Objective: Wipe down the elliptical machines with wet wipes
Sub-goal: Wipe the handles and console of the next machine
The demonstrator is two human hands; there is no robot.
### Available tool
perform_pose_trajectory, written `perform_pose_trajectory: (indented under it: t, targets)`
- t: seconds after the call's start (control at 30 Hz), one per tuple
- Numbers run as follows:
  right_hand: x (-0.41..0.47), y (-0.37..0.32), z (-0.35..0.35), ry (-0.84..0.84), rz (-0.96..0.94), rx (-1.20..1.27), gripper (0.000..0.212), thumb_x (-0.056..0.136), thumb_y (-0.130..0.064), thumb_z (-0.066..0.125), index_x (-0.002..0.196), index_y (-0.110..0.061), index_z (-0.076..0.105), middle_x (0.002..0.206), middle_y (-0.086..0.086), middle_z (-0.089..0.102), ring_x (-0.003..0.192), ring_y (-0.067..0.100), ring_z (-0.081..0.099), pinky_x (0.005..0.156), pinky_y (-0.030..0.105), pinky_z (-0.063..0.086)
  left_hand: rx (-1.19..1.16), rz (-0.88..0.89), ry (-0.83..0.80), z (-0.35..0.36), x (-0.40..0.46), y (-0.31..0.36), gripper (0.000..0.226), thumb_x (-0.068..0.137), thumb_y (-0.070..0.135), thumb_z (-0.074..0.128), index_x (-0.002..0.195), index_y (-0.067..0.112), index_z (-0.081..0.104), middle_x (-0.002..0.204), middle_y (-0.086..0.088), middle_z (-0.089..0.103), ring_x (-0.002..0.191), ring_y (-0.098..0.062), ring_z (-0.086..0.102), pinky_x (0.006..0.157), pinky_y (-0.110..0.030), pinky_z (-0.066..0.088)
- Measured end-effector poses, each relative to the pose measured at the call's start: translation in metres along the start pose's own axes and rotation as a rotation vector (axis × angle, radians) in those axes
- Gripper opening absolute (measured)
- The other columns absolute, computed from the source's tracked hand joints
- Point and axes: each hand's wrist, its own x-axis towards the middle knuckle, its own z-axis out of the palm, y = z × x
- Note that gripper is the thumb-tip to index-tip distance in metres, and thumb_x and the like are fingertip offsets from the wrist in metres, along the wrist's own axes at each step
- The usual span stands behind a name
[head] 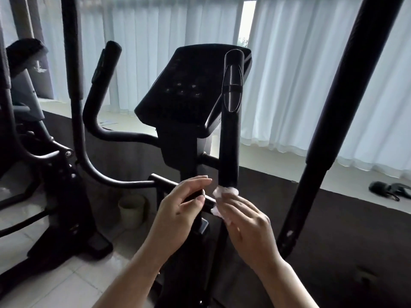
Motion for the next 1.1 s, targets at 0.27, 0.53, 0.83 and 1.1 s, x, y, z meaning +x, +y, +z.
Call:
perform_pose_trajectory:
  t: [0.27, 0.53, 0.83, 1.1]
  targets:
    - [-0.044, -0.069, 0.021, -0.038, 0.656, 0.522, 0.017, 0.09, -0.038, 0.063, 0.091, -0.025, 0.074, 0.094, -0.011, 0.074, 0.09, 0.013, 0.071, 0.078, 0.033, 0.056, -0.022, -0.161, 0.011, -0.008, -0.082, -0.041, 0.043, 0.075, 0.03, 0.078, 0.116, 0.028, 0.064, 0.115, 0.007, 0.069, 0.11, -0.014, 0.066, 0.09, -0.021, 0.051]
    - [-0.058, -0.093, 0.06, -0.332, 1.035, 0.892, 0.035, 0.075, -0.048, 0.072, 0.08, -0.013, 0.069, 0.084, 0.015, 0.068, 0.077, 0.027, 0.068, 0.07, 0.043, 0.052, 0.073, -0.419, 0.357, -0.026, -0.136, -0.059, 0.035, 0.071, 0.043, 0.084, 0.097, 0.031, 0.064, 0.101, 0.007, 0.071, 0.097, -0.013, 0.069, 0.088, -0.028, 0.054]
    - [-0.07, -0.1, 0.079, -0.854, 0.99, 1.157, 0.04, 0.071, -0.033, 0.082, 0.108, -0.029, 0.067, 0.098, 0.003, 0.071, 0.085, 0.015, 0.071, 0.072, 0.026, 0.056, 0.118, -0.619, 0.697, -0.034, -0.171, -0.057, 0.012, 0.098, 0.008, 0.053, 0.091, 0.016, 0.06, 0.073, 0.009, 0.067, 0.067, -0.003, 0.063, 0.059, -0.018, 0.051]
    - [-0.076, -0.088, 0.06, -0.816, 1.057, 1.116, 0.027, 0.077, -0.036, 0.07, 0.081, -0.01, 0.064, 0.073, 0.017, 0.063, 0.065, 0.022, 0.059, 0.058, 0.035, 0.045, 0.129, -0.579, 0.722, -0.013, -0.167, -0.049, 0.011, 0.093, 0.011, 0.062, 0.085, 0.018, 0.065, 0.071, 0.013, 0.067, 0.067, 0.0, 0.062, 0.062, -0.012, 0.046]
